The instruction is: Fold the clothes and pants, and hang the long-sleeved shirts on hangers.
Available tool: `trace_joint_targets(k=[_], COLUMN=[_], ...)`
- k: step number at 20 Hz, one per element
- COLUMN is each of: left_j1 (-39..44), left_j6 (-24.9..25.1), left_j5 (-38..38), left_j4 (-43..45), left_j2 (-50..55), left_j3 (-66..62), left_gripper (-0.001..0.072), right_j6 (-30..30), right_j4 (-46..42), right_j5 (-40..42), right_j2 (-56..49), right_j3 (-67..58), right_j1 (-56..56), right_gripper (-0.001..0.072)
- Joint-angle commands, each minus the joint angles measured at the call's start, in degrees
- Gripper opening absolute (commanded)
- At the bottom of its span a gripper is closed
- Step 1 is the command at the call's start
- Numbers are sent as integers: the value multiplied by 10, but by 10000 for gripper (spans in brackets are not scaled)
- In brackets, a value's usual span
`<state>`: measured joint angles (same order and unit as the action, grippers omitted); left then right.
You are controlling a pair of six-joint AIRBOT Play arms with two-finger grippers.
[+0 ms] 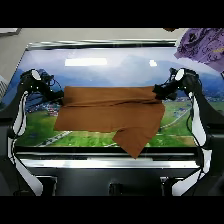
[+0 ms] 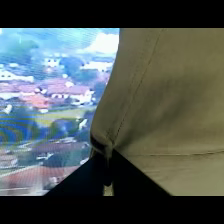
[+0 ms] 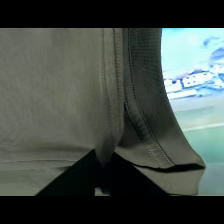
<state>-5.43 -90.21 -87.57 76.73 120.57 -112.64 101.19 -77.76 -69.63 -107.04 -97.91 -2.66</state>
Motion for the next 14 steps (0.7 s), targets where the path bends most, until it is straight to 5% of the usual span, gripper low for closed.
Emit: trace_joint_targets(k=[1,3,4,7,10,14], left_j1=[3,2,1,-21,-71,-162], left_j6=[-5,-5,-5,-13,-15,-15], left_j5=[-5,-10,-14,-19,-27,-30], left_j4=[2,2,2,2,-18,-80], left_j2=[4,1,-2,-36,-98,-183], left_j3=[0,-8,-16,-31,-21,60], left_gripper=[350,671,691,691,691,690], right_j6=[0,0,0,-28,-134,-196], right_j4=[0,2,-4,-25,-21,132], right_j5=[-9,-22,-34,-55,-132,-142], right_j2=[-2,0,4,43,100,222], right_j3=[0,0,0,0,5,185], right_j1=[1,0,0,-9,-47,-150], right_gripper=[237,380,433,438,437,435])
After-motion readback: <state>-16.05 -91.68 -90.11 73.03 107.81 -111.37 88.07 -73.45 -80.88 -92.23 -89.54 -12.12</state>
